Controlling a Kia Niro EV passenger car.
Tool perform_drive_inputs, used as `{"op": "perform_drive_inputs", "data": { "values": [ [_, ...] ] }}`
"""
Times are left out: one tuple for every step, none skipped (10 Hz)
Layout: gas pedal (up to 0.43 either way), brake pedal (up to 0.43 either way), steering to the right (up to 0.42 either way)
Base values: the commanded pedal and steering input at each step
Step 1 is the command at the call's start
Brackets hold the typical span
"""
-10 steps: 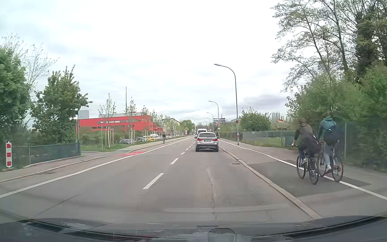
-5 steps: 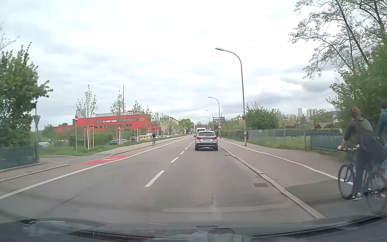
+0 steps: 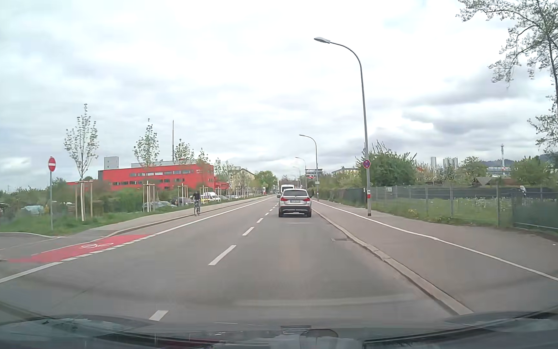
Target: Follow the waypoints while adhering to traffic rules and regulations
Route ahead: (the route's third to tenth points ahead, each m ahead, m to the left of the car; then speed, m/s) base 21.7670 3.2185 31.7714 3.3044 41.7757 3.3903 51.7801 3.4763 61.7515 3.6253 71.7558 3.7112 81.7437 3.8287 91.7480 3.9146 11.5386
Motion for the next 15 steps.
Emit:
{"op": "perform_drive_inputs", "data": {
  "values": [
    [0.067,0.000,-0.004],
    [0.067,0.000,-0.005],
    [0.067,0.000,-0.004],
    [0.067,0.000,0.000],
    [0.067,0.000,0.002],
    [0.067,0.000,0.002],
    [0.067,0.000,0.002],
    [0.067,0.000,0.001],
    [0.079,0.000,0.001],
    [0.079,0.000,0.000],
    [0.079,0.000,0.000],
    [0.079,0.000,0.000],
    [0.079,0.000,0.000],
    [0.079,0.000,0.000],
    [0.079,0.000,0.000]
  ]
}}
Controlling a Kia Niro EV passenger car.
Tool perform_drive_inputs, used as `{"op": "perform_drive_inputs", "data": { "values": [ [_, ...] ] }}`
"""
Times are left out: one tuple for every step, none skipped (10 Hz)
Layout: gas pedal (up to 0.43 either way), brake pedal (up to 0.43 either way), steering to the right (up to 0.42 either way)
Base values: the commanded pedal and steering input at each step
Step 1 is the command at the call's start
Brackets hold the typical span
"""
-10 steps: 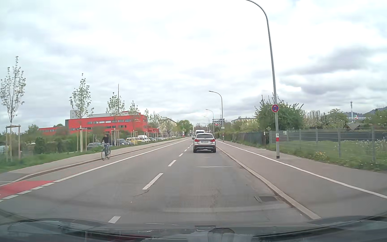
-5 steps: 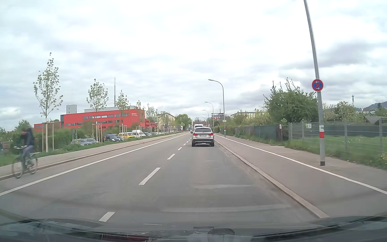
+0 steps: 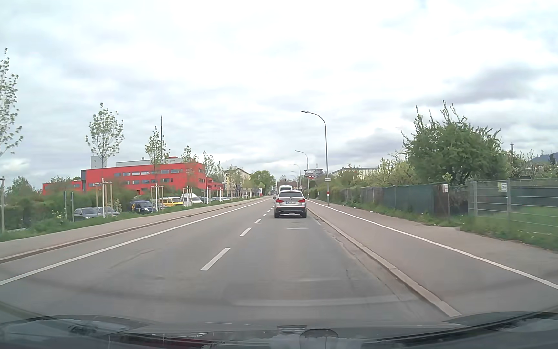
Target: Follow the waypoints while adhering to traffic rules and regulations
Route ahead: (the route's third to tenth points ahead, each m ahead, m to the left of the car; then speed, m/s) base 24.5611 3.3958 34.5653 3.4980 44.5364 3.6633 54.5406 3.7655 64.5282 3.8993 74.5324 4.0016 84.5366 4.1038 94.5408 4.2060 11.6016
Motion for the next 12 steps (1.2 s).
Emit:
{"op": "perform_drive_inputs", "data": {
  "values": [
    [0.079,0.000,0.000],
    [0.079,0.000,0.000],
    [0.079,0.000,0.000],
    [0.079,0.000,0.000],
    [0.079,0.000,0.000],
    [0.079,0.000,-0.001],
    [0.079,0.000,0.000],
    [0.079,0.000,-0.001],
    [0.079,0.000,-0.001],
    [0.079,0.000,-0.003],
    [0.079,0.000,-0.006],
    [0.079,0.000,-0.007]
  ]
}}
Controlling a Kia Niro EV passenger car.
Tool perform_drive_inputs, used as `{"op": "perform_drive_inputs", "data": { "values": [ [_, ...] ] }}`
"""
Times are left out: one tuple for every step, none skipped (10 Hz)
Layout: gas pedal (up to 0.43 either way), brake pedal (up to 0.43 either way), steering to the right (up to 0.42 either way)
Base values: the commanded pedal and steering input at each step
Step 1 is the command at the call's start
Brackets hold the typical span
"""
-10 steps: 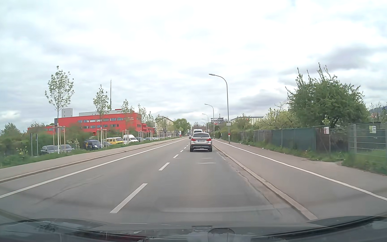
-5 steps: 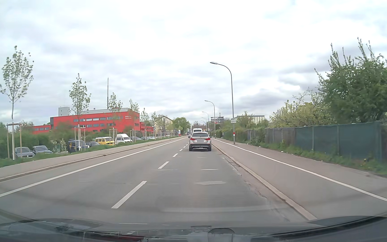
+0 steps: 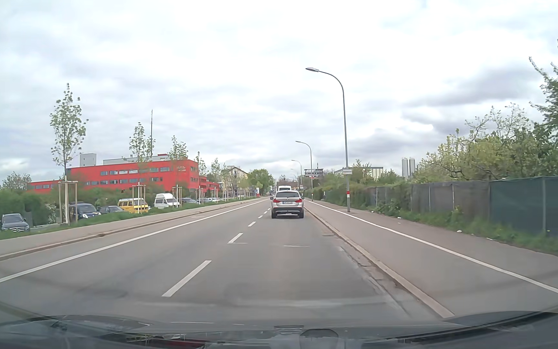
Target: Follow the waypoints while adhering to traffic rules and regulations
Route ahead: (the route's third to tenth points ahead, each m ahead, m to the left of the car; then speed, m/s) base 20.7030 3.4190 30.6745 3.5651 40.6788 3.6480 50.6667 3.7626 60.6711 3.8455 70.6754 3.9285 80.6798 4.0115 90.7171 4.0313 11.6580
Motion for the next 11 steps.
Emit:
{"op": "perform_drive_inputs", "data": {
  "values": [
    [0.079,0.000,-0.007],
    [0.079,0.000,-0.007],
    [0.079,0.000,-0.005],
    [0.079,0.000,-0.005],
    [0.079,0.000,-0.005],
    [0.079,0.000,-0.005],
    [0.079,0.000,-0.005],
    [0.079,0.000,-0.005],
    [0.079,0.000,-0.005],
    [0.079,0.000,-0.005],
    [0.067,0.000,-0.006]
  ]
}}
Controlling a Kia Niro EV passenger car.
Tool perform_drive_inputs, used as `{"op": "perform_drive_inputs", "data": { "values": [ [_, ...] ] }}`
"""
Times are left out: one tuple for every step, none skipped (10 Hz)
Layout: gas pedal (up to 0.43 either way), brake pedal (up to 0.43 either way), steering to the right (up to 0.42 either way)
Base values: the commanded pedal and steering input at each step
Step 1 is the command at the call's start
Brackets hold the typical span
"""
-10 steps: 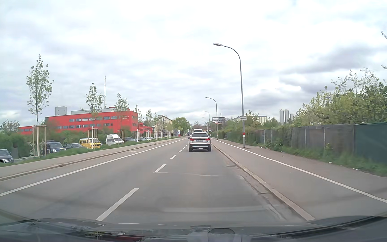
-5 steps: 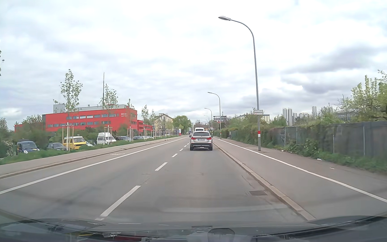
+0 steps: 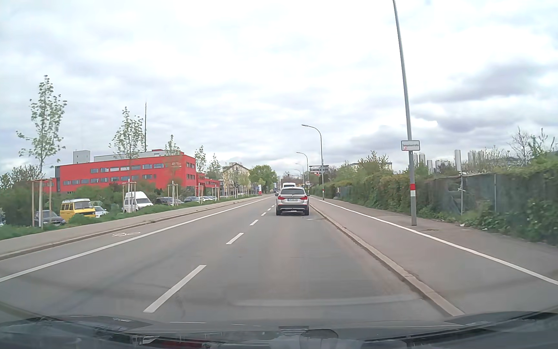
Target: Follow the waypoints while adhering to traffic rules and regulations
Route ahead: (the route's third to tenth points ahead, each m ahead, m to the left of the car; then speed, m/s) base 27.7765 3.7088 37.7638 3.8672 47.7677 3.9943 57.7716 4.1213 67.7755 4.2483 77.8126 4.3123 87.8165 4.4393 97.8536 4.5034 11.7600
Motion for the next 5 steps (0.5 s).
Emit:
{"op": "perform_drive_inputs", "data": {
  "values": [
    [0.067,0.000,-0.003],
    [0.067,0.000,0.000],
    [0.067,0.000,0.000],
    [0.067,0.000,0.000],
    [0.067,0.000,0.000]
  ]
}}
